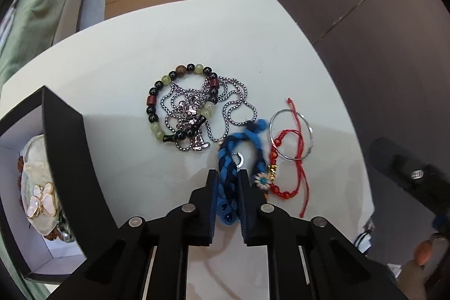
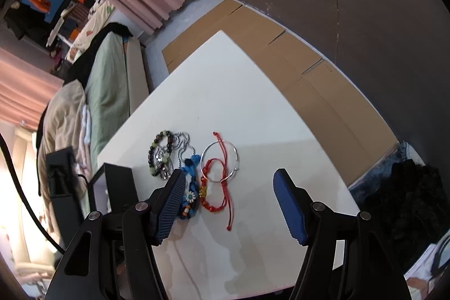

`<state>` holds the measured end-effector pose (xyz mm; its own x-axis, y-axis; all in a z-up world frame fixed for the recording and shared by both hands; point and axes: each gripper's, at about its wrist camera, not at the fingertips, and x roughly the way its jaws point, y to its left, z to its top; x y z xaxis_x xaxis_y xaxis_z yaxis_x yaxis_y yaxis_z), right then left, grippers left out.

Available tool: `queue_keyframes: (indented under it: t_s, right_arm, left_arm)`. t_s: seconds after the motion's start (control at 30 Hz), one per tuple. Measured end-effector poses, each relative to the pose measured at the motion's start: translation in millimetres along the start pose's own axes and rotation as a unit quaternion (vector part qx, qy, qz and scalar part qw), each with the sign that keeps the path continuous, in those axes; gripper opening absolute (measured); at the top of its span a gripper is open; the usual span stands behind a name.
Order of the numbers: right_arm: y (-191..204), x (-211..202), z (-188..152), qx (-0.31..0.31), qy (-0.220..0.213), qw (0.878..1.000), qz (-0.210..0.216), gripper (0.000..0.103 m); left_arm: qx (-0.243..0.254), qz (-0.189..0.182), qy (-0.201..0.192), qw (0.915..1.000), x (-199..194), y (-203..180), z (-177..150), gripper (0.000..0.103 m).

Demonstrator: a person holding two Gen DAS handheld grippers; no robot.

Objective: Organize jewelry
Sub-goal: 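Grasp the blue braided bracelet with the left tool and lift it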

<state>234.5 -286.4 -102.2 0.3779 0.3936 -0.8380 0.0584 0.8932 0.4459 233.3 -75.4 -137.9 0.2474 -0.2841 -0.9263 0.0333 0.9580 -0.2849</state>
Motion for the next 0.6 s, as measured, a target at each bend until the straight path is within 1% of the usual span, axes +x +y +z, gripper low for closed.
queue_keyframes:
  t_s: [0.03,0.07,0.1,0.17,0.2,0.27,0.4,0.47,0.6]
  right_arm:
    - [2.4,2.7,-1.1,-0.006,0.004,1.000,-0.003,0.064]
    - [6.3,7.2,-3.1,-0.014,0.012,1.000,-0.005,0.056]
    - [8.8,11.3,-4.5,-0.020,0.020,1.000,-0.006,0.053]
    - [13.8,19.3,-8.5,-0.029,0.035,0.999,-0.008,0.043]
    - [16.7,23.5,-10.5,-0.035,0.040,0.999,-0.012,0.041]
    - [21.2,29.2,-13.2,-0.046,0.047,0.998,-0.025,0.034]
    - [26.6,41.2,-17.9,-0.068,0.053,0.994,-0.064,0.032]
    - [28.6,46.6,-19.4,-0.080,0.054,0.992,-0.082,0.029]
    - [32.3,56.1,-21.7,-0.099,0.059,0.987,-0.116,0.027]
  left_arm:
    - [0.002,-0.001,-0.005,1.0000,-4.6,0.8,-0.7,0.013]
    - [0.003,-0.003,-0.011,0.9999,-9.1,1.9,-1.3,0.013]
    - [0.003,-0.005,-0.016,0.9999,-13.8,3.3,-1.8,0.013]
    - [-0.002,-0.010,-0.026,0.9996,-25.2,8.3,-2.2,0.013]
    - [-0.005,-0.012,-0.032,0.9994,-31.1,10.8,-2.6,0.013]
    - [-0.009,-0.016,-0.045,0.9988,-41.0,15.3,-2.4,0.013]
    - [-0.019,-0.025,-0.066,0.9973,-61.9,25.8,-7.0,0.013]
    - [-0.024,-0.032,-0.076,0.9963,-71.6,30.8,-10.8,0.013]
    - [-0.034,-0.046,-0.096,0.9938,-87.2,38.0,-16.3,0.013]
